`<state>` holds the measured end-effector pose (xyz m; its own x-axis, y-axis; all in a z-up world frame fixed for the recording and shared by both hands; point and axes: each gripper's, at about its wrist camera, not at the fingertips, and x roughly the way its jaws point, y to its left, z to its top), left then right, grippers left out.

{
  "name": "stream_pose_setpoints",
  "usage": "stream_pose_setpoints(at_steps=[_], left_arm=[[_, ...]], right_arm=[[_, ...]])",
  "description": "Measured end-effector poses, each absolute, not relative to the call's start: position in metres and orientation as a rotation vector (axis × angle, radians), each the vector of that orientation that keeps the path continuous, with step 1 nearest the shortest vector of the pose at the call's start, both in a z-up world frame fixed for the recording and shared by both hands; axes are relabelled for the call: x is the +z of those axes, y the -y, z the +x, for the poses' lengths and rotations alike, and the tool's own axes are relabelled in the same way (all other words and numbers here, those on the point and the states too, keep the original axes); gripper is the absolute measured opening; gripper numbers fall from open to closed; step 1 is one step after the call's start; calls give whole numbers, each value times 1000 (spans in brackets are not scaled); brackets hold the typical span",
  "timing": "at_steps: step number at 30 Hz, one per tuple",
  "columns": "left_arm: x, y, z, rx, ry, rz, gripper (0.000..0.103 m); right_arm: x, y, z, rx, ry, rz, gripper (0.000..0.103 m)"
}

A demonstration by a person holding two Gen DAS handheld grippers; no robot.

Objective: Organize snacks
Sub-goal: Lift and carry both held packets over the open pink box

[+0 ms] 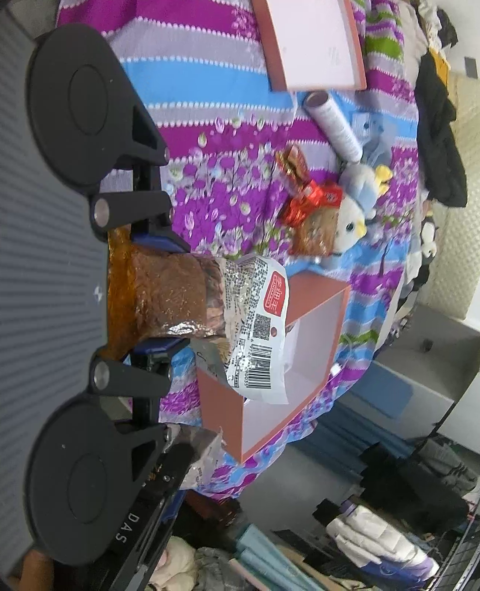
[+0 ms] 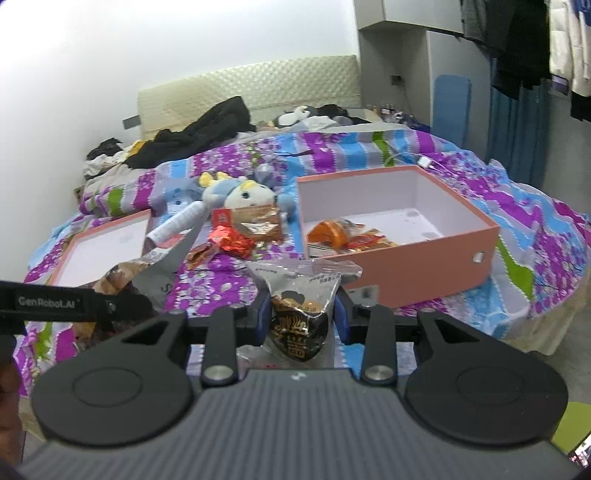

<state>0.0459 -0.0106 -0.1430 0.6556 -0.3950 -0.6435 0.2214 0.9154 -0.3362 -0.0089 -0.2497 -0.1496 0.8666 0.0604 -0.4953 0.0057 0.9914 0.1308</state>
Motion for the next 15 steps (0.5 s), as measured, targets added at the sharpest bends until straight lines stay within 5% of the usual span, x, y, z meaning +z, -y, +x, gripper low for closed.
stream_pose_setpoints(at_steps=[15], left_arm=[[-143,91,151,-469,-787,-159,51]], right_arm=[[-155,309,58,-31,-511,160,38]])
